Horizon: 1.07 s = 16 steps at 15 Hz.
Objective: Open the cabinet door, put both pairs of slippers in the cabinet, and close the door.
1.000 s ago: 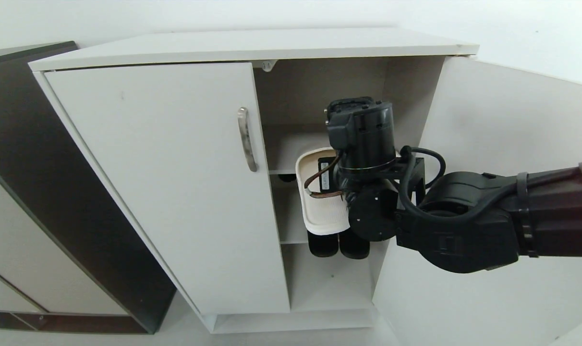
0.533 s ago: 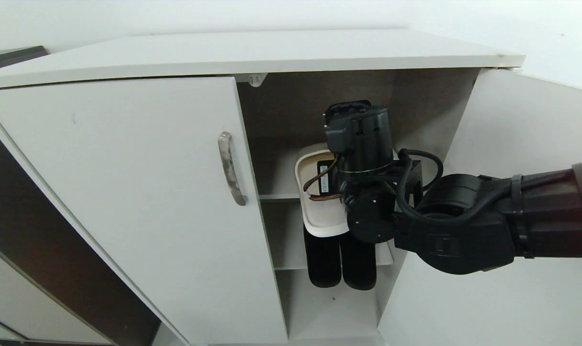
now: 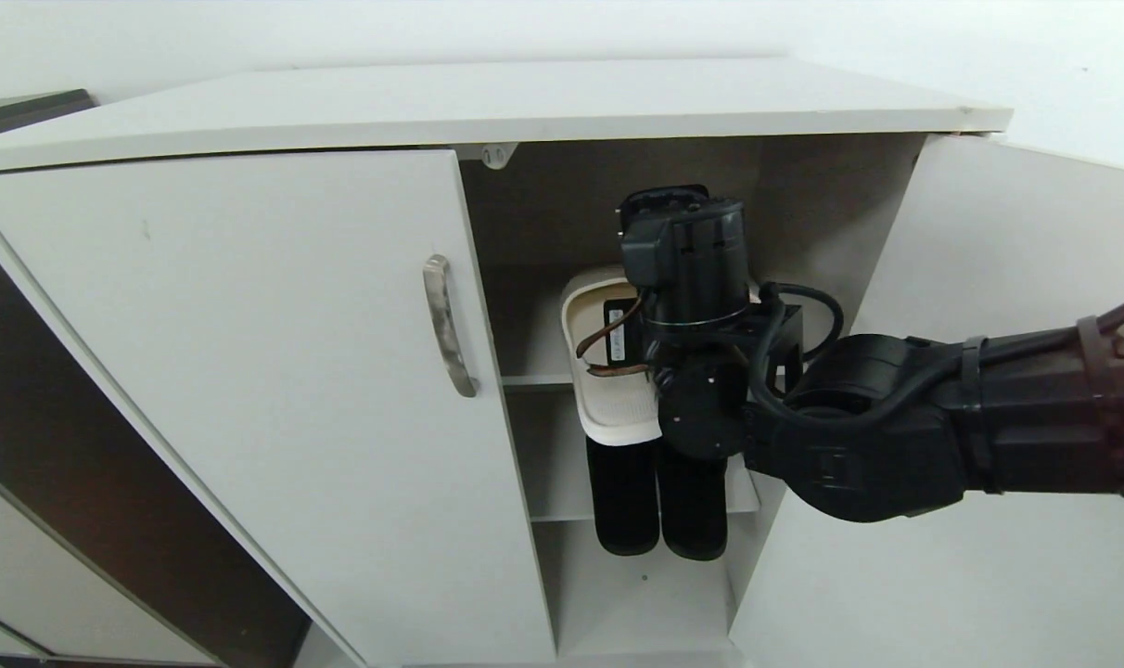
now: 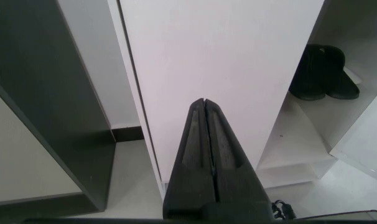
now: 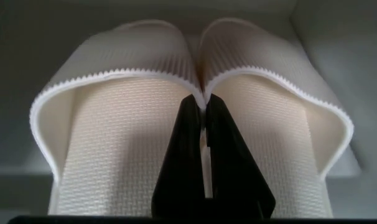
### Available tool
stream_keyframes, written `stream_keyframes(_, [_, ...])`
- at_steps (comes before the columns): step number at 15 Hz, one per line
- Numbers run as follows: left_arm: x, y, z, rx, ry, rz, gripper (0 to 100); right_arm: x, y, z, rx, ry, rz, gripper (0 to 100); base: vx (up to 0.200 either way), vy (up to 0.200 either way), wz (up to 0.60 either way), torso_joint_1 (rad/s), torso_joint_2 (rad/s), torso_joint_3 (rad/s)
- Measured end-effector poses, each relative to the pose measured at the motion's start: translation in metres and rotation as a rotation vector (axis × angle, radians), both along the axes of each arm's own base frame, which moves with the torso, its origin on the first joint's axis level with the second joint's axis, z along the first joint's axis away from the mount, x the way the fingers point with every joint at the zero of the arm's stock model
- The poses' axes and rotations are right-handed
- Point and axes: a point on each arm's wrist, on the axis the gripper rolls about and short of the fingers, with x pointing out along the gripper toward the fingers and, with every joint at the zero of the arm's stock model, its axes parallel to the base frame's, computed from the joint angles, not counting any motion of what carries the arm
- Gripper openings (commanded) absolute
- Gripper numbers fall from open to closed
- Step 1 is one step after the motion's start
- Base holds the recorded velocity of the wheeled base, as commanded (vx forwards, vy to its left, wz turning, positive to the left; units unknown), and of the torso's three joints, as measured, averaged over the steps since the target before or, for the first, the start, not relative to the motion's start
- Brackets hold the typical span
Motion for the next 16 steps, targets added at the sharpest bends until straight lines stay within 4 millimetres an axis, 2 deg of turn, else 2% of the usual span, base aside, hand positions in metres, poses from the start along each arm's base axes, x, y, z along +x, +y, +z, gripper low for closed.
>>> stream_keyframes(5, [0.000, 0.000, 0.000, -0.002, 0.001, 0.000, 0, 0.033, 0.004, 0.011, 0.020, -0.044, -0.043, 0, 0.000, 0.000, 0.00, 0.000, 0.00, 0.000])
stream_keyframes(8, [0.000, 0.000, 0.000, -0.001, 0.000, 0.000, 0, 0.046, 0.007, 0.010, 0.022, -0.047, -0.049, 0, 0.000, 0.000, 0.00, 0.000, 0.00, 0.000])
stream_keyframes(16, [0.000, 0.000, 0.000, -0.002, 0.000, 0.000, 0, 0.059, 0.011, -0.003, 0.008, -0.030, -0.028, 0, 0.000, 0.000, 0.00, 0.000, 0.00, 0.000])
